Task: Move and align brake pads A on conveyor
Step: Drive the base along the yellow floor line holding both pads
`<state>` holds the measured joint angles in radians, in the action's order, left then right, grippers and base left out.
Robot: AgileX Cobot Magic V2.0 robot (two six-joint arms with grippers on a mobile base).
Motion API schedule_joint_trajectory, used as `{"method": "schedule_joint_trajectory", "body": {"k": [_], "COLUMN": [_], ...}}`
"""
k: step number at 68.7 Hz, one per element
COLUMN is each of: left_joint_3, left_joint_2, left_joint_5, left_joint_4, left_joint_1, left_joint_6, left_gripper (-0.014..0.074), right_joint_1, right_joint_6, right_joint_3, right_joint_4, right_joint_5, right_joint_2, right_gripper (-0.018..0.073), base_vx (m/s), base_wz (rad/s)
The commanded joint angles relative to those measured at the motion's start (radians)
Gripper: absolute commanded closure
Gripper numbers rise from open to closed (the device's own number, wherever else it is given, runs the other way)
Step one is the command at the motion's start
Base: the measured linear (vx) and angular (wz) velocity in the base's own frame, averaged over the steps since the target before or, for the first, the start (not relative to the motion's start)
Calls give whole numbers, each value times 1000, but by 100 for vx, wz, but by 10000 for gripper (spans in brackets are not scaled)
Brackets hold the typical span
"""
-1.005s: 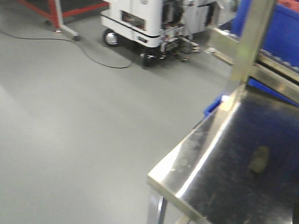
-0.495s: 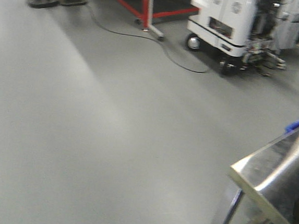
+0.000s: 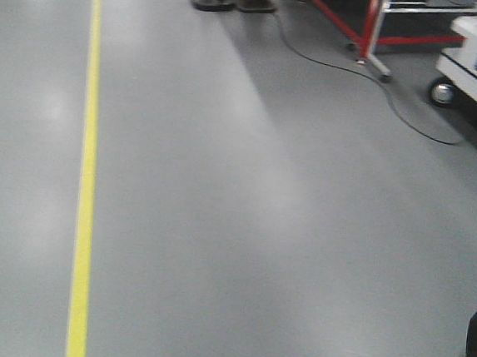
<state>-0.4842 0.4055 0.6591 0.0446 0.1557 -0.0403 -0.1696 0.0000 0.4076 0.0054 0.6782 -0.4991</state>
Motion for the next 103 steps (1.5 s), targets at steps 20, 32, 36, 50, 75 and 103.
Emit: {"method": "schedule_joint_trajectory", "body": {"k": [20,32,36,50,75,103], "left_joint_3": [-30,-30,-30,-30,-30,-30], "left_joint_2": [6,6,6,6,6,6], "left_joint_5": [-95,-95,-95,-95,-95,-95], "left_joint_4": [-3,-3,-3,-3,-3,-3], "left_joint_1": [1,1,1,1,1,1], "left_joint_6": [0,0,0,0,0,0], "left_gripper": [602,602,602,602,602,602], "right_joint_1": [7,7,7,7,7,7], "right_joint_6": [0,0,0,0,0,0], "right_joint_3": [31,31,31,31,31,31], "right_joint_4": [-5,-5,-5,-5,-5,-5], "right_joint_5": [-80,-80,-80,-80,-80,-80], "right_joint_2": [-2,-2,-2,-2,-2,-2], "right_gripper": [566,566,566,566,566,566], "base_vx": [-13,-7,-4,0,6,15], "base_wz": [52,30,18,9,6,12]}}
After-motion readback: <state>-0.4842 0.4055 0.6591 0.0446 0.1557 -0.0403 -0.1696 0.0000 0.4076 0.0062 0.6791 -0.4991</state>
